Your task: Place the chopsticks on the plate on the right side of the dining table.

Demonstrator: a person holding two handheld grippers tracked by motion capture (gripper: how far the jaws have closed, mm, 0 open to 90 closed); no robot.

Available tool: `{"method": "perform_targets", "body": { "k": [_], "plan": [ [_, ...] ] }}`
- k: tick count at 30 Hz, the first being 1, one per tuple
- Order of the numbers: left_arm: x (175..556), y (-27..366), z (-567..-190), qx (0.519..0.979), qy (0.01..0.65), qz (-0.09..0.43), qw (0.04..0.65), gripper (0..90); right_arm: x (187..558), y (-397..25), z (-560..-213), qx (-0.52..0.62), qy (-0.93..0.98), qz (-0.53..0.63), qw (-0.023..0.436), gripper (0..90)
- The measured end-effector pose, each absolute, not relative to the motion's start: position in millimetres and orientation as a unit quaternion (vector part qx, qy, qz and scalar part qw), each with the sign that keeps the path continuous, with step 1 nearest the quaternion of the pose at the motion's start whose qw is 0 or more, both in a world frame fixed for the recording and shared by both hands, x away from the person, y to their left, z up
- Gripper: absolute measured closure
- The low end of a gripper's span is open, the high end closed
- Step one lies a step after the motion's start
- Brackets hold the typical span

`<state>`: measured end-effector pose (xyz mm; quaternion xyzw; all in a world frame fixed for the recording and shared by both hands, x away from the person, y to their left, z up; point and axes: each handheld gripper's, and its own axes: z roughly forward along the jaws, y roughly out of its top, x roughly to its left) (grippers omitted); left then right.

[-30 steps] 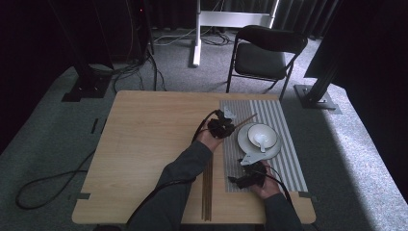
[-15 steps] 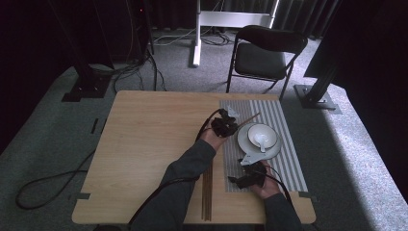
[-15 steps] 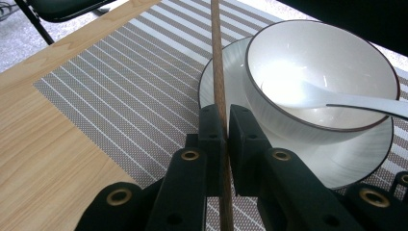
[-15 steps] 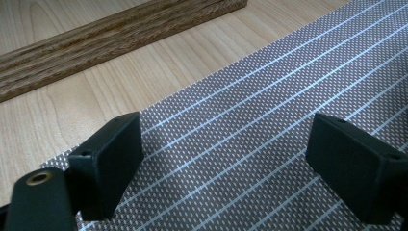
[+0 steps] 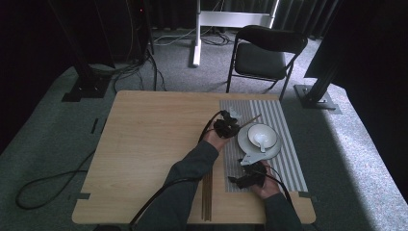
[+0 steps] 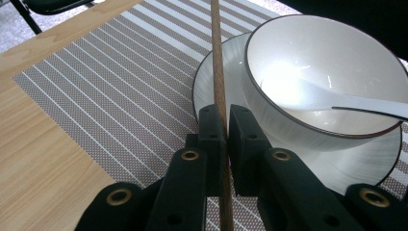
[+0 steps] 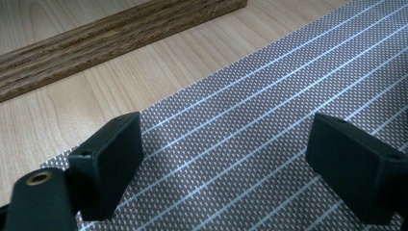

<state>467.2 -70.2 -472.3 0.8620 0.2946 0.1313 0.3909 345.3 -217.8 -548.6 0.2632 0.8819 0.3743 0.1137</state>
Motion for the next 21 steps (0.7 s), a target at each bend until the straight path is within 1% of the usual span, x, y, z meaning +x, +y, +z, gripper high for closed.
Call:
{"method": "perform_targets", "body": {
  "k": [21],
  "plan": [
    [473, -83, -492, 0.868, 0.302, 0.118, 0.376, 84.1, 345, -218, -549, 0.263, 0.882, 0.374, 0.114, 11.9]
  ]
}}
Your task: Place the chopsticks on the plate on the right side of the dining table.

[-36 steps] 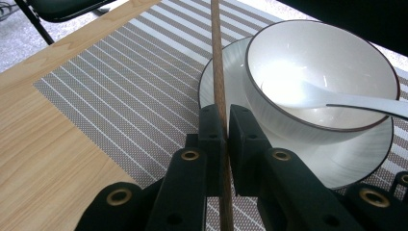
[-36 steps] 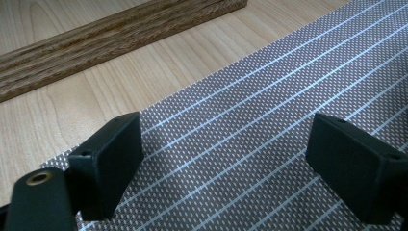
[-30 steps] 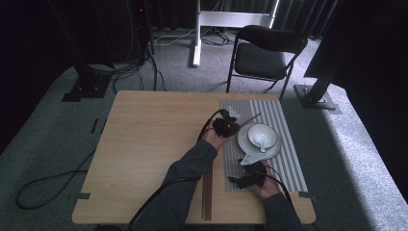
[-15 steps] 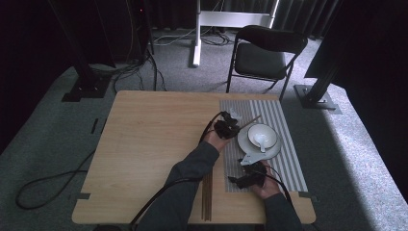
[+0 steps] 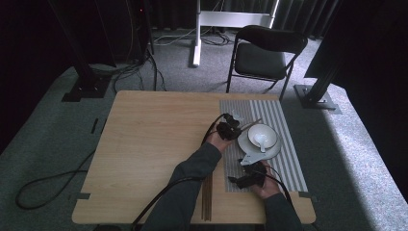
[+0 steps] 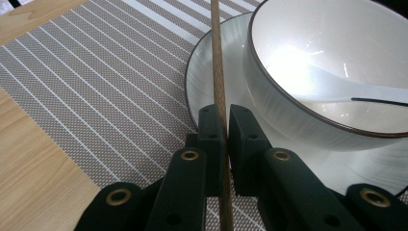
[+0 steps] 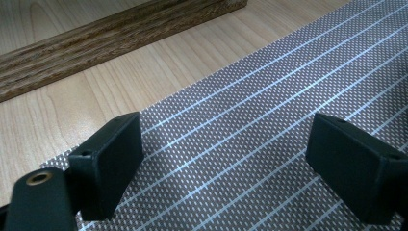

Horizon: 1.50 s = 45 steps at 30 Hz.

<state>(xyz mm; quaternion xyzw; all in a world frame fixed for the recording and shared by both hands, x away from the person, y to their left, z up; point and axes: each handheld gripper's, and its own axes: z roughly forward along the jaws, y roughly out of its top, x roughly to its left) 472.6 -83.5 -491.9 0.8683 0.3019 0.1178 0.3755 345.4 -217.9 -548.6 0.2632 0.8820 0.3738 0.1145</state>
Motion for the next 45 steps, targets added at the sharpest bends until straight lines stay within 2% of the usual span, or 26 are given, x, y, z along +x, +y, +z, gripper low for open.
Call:
{"method": "perform_targets", "body": {
  "k": [37, 45],
  "plan": [
    [479, -97, -506, 0.869, 0.314, 0.1, 0.37, 83.5, 345, -218, -549, 0.264, 0.882, 0.373, 0.114, 11.9],
    [479, -93, -502, 0.862, 0.318, 0.103, 0.38, 75.3, 345, -218, -549, 0.263, 0.882, 0.374, 0.115, 11.9]
  ]
}}
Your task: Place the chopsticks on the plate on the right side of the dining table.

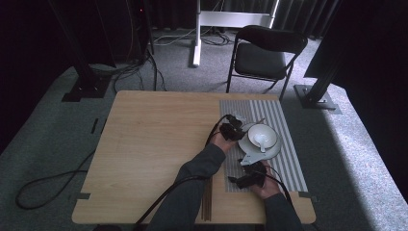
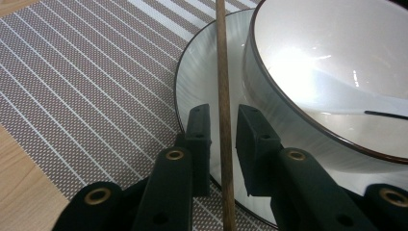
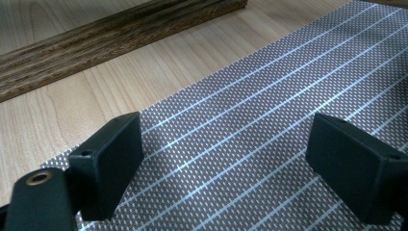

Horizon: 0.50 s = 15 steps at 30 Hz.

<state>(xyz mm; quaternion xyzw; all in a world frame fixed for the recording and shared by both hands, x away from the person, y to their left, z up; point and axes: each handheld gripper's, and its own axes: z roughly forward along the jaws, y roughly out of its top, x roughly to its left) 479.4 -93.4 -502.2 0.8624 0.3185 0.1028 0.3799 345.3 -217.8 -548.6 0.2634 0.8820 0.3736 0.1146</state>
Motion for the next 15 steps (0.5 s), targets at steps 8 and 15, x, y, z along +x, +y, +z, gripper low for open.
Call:
{"method": "perform_targets", "body": {
  "k": [8, 15],
  "plan": [
    [478, -90, -499, 0.859, 0.322, 0.107, 0.384, 71.2, 345, -218, -549, 0.263, 0.882, 0.374, 0.115, 11.9],
    [475, -81, -495, 0.847, 0.335, 0.11, 0.398, 68.0, 345, -218, -549, 0.264, 0.882, 0.373, 0.114, 11.9]
  ]
}}
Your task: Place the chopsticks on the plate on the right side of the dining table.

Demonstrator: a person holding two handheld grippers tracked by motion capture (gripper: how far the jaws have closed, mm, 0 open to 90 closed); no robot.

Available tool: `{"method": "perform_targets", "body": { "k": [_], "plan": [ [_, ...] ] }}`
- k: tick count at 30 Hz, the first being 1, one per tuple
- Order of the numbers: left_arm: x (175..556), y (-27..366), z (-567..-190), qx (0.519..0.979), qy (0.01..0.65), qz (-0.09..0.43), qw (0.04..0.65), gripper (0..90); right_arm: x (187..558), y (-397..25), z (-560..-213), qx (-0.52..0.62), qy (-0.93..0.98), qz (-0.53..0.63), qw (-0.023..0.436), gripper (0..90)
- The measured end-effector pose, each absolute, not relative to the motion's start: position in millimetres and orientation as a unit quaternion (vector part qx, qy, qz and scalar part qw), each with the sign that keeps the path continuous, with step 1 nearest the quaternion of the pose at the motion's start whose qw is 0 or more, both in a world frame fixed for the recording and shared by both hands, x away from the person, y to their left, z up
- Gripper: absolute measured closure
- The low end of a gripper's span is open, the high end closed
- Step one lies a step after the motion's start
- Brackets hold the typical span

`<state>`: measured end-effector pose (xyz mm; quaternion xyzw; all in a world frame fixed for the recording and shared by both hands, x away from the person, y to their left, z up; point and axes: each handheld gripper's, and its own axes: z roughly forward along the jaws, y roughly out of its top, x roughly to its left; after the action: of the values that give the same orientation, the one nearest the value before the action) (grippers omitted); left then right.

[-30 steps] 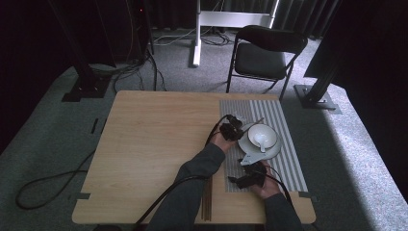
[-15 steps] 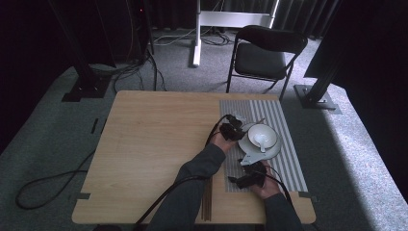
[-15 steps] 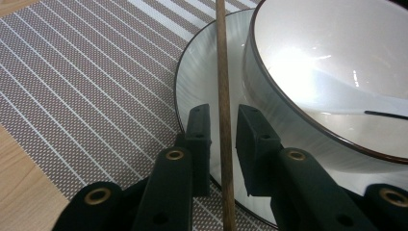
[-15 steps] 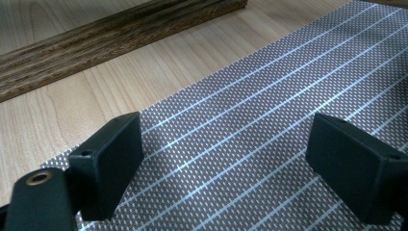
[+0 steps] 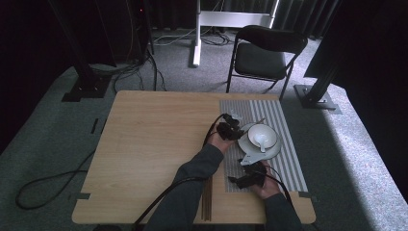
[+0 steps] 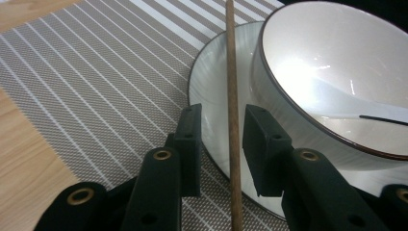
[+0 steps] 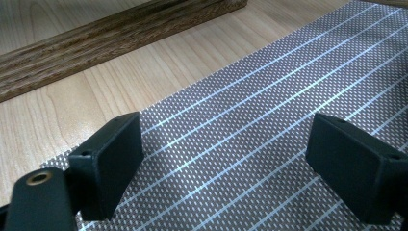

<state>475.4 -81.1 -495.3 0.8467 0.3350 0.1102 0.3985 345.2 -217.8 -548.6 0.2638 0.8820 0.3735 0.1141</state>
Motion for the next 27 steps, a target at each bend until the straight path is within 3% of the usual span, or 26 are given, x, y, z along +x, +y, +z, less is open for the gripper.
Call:
{"method": "perform_targets", "body": {
  "k": [27],
  "plan": [
    [432, -27, -461, 0.842, 0.315, 0.158, 0.408, 62.6, 345, -218, -548, 0.264, 0.882, 0.373, 0.115, 11.9]
  ]
}}
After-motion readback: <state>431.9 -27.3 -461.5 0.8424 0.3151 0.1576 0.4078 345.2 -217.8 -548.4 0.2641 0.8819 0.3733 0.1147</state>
